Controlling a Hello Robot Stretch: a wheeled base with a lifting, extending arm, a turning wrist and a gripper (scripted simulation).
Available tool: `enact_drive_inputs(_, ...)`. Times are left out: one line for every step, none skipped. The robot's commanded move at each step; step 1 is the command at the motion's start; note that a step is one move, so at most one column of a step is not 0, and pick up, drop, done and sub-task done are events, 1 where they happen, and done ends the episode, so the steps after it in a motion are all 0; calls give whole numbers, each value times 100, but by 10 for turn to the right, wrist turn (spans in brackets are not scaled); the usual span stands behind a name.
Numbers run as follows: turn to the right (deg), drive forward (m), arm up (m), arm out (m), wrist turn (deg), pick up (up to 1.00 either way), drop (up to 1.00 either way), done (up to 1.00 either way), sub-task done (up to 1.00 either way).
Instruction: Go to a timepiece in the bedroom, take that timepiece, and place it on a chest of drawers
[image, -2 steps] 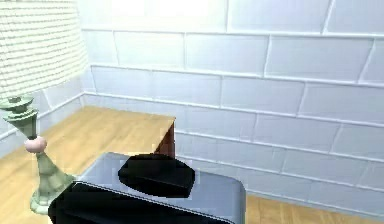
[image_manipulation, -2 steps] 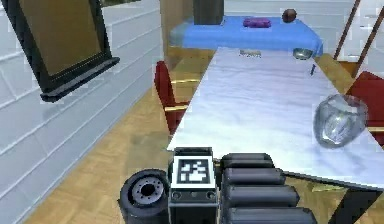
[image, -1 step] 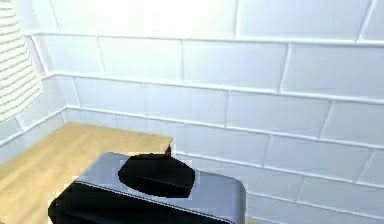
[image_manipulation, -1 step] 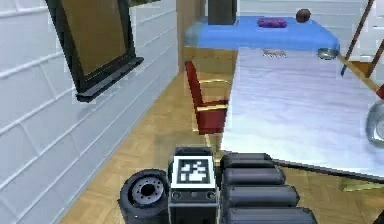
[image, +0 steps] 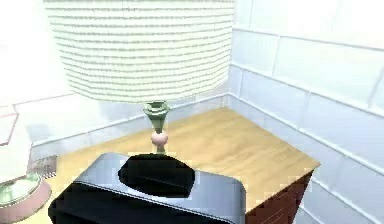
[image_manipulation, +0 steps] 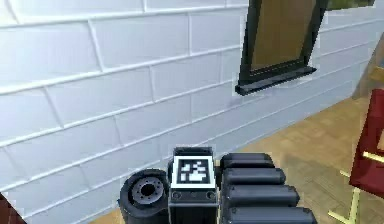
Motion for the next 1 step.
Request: enact_drive_inputs(-450,0,0,0,0,0,0,0,0)
